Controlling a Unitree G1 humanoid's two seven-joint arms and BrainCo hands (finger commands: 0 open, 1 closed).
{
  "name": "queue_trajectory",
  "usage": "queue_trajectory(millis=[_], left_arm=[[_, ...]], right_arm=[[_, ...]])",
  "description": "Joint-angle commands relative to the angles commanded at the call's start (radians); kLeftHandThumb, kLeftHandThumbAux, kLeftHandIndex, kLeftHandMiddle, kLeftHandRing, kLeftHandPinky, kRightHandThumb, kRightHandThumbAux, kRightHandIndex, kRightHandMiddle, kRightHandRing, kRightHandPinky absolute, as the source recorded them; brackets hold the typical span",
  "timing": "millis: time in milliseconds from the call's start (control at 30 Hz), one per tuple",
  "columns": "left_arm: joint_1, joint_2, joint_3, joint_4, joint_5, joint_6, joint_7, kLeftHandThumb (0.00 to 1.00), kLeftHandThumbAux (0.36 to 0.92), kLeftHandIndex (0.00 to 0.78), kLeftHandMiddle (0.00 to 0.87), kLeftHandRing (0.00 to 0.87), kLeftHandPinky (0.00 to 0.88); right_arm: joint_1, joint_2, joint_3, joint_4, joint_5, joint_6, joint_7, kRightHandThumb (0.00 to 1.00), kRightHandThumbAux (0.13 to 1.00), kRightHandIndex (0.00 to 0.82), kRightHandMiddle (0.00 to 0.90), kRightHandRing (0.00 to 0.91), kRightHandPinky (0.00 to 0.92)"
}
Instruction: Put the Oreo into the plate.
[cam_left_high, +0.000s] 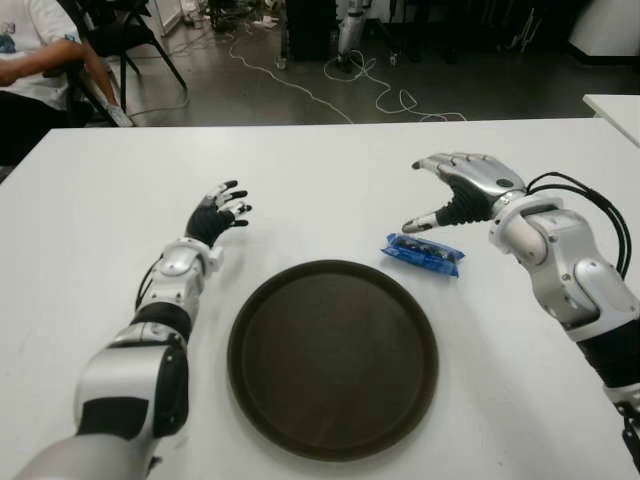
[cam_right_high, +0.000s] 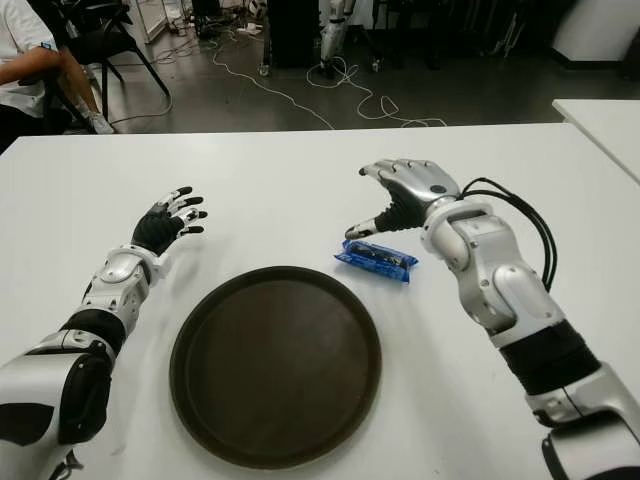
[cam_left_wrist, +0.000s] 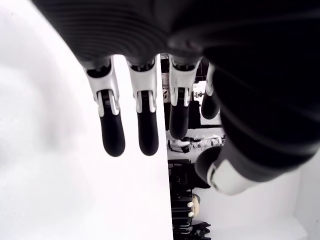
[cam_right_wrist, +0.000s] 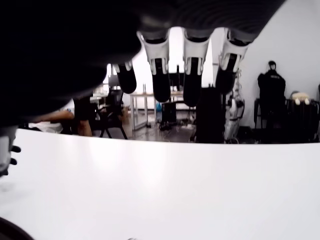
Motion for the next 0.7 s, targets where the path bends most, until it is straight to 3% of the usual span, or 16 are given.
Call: queue_trajectory(millis=[233, 400, 700], left_arm=[[0.001, 0.0, 0.0, 0.0, 0.0, -0.003, 0.0, 0.064, 0.732, 0.114, 0.193, 0.249, 0.333], [0.004, 0.0, -0.001, -0.002, 0.0, -0.005, -0.004, 0.044, 0.742, 0.106, 0.187, 0.244, 0.323], [0.003, 0.0, -0.003, -0.006, 0.0, 0.0, -0.005, 0.034, 0.747, 0.101, 0.182, 0.238, 0.316]], right_arm=[[0.021, -0.014, 0.015, -0.072, -0.088, 0.065, 0.067, 0.0, 0.426, 0.053, 0.195, 0.182, 0.172], [0.026, 0.019, 0.034, -0.045, -0.204, 0.12, 0.01, 0.015, 0.456, 0.08, 0.214, 0.211, 0.226], [0.048, 0.091, 0.029, -0.034, -0.323, 0.199, -0.099, 0.018, 0.471, 0.179, 0.318, 0.331, 0.333]])
